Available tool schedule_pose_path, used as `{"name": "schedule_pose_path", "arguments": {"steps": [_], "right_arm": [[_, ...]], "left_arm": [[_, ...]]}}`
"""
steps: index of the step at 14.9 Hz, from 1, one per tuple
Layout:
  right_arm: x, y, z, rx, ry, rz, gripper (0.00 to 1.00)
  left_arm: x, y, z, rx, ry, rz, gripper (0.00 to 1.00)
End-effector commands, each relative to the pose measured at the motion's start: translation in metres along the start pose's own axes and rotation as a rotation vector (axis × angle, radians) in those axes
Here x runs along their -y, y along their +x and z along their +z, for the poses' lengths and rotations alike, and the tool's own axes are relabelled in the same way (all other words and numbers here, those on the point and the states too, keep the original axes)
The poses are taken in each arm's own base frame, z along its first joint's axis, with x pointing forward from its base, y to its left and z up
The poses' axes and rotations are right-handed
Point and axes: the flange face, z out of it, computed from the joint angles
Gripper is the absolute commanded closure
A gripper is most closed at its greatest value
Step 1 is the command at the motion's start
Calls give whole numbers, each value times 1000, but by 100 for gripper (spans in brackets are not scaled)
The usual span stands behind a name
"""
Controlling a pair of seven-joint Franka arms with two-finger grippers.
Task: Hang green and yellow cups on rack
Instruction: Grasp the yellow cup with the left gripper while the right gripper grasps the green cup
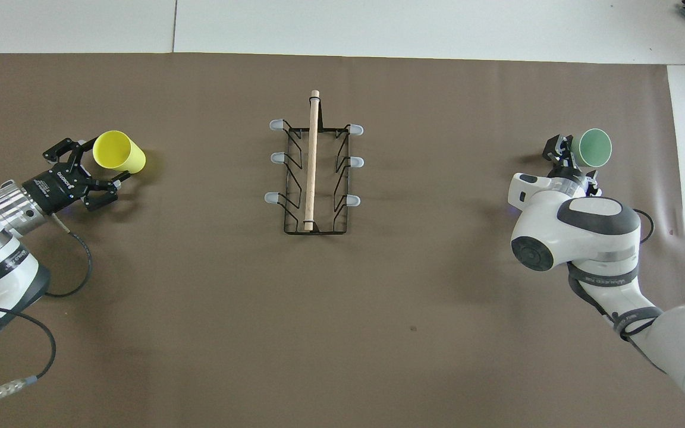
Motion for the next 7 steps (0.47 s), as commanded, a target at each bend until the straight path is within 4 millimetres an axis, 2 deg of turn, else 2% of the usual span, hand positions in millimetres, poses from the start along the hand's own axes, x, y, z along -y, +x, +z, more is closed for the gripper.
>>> {"name": "schedule_pose_path", "arguments": {"steps": [1, 4, 5, 6, 7], "right_arm": [[3, -7, 17, -9, -41, -7, 0], [14, -16, 28, 4, -32, -11, 0], [13, -16, 27, -2, -37, -12, 16], [11, -16, 26, -4, -42, -14, 45], [11, -16, 26, -4, -42, -14, 90]], "left_arm": [[6, 1, 8, -10, -26, 0, 0], [10, 0, 15, 1, -31, 12, 0], [10, 1, 15, -1, -34, 13, 0], [10, 2, 15, -4, -35, 11, 0], [10, 2, 16, -4, -33, 12, 0]]}}
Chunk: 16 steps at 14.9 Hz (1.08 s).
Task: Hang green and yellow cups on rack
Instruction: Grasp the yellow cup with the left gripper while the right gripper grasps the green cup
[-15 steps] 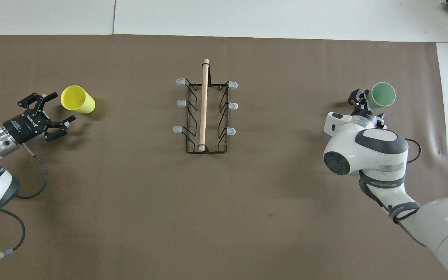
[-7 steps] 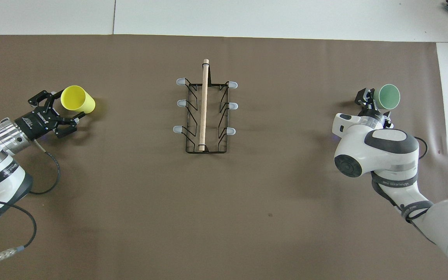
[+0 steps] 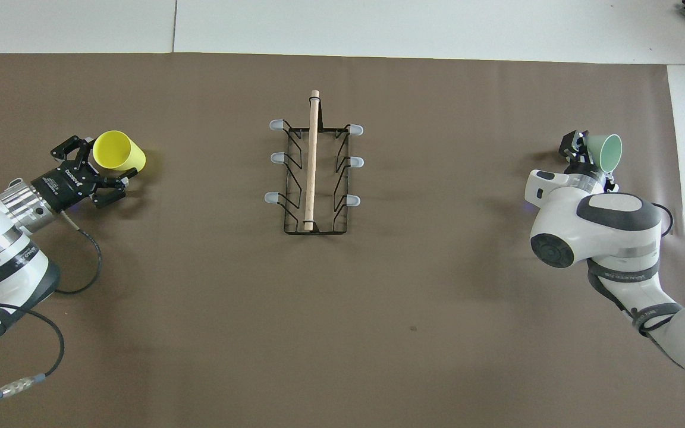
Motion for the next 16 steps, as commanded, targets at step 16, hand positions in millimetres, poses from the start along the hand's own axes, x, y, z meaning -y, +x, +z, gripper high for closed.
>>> {"name": "schedule_pose_path", "arguments": {"steps": [16], "right_arm": [[-30, -45, -69, -237, -59, 339, 100]], "left_arm": [[17, 5, 25, 12, -49, 50, 20]]}}
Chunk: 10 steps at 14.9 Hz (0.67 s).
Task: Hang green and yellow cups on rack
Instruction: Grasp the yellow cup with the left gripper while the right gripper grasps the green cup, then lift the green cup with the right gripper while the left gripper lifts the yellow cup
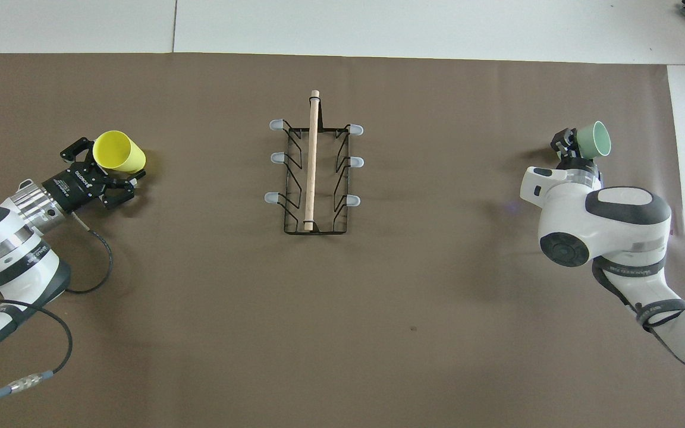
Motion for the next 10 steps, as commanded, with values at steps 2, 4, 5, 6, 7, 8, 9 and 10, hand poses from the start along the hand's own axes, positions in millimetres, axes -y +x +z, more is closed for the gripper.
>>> {"name": "schedule_pose_path", "arguments": {"steps": [2, 4, 5, 6, 7, 8, 9, 10], "right_arm": [[-4, -2, -55, -74, 33, 200, 100], [-14, 6, -72, -98, 28, 242, 100], [-24, 13, -81, -115, 22, 263, 100], [-33, 18, -89, -128, 17, 285, 100], [-36, 21, -92, -135, 17, 297, 100], [-38, 20, -91, -137, 17, 308, 100], [-41, 20, -92, -139, 16, 319, 100], [-51, 23, -97, -145, 6, 331, 100]], "left_arm": [[3, 2, 1, -12, -21, 22, 82], [3, 2, 1, -16, -18, 73, 100], [3, 3, 1, -18, -16, 78, 100], [1, 1, 1, -17, -15, 86, 100], [-2, -1, 1, -20, -7, 101, 100], [-3, -4, 2, -30, 19, 129, 100], [-9, -6, -2, -39, 37, 158, 100], [-18, -14, -6, -43, 56, 192, 100]]}}
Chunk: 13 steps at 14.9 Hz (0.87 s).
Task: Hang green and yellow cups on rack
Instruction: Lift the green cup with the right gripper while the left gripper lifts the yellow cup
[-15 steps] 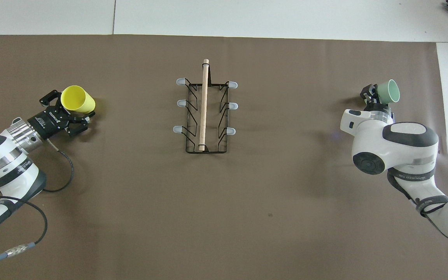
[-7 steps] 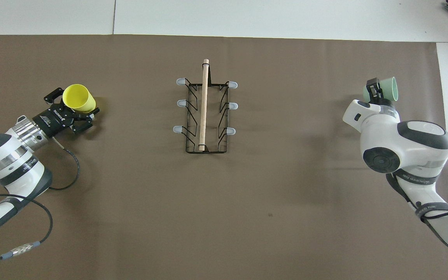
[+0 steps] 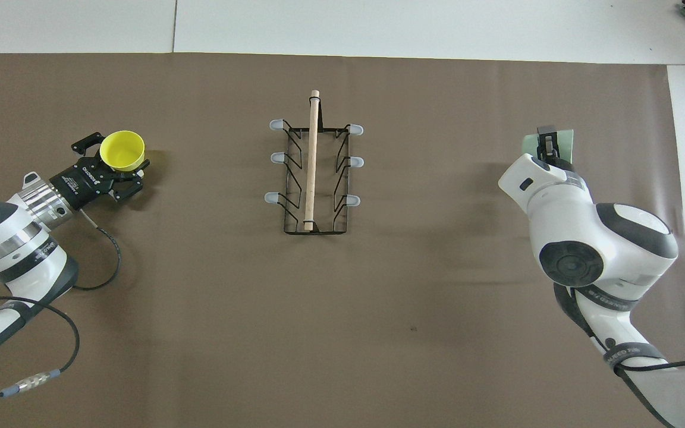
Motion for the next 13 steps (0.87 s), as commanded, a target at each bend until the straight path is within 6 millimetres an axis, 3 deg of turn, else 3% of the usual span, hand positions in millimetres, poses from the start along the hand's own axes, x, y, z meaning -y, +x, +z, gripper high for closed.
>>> {"name": "schedule_pose_path", "arguments": {"steps": [1, 5, 10, 13], "right_arm": [[-17, 7, -11, -10, -11, 60, 100], [-52, 33, -31, 51, 44, 140, 100], [-100, 62, -68, 36, 244, 255, 100], [-110, 61, -77, -57, 354, 413, 100]], "left_arm": [[-22, -9, -15, -33, 43, 90, 100], [-42, -35, -36, -103, 145, 251, 100], [-65, -65, -58, -244, 297, 489, 100], [-79, -82, -65, -345, 387, 604, 100]]}}
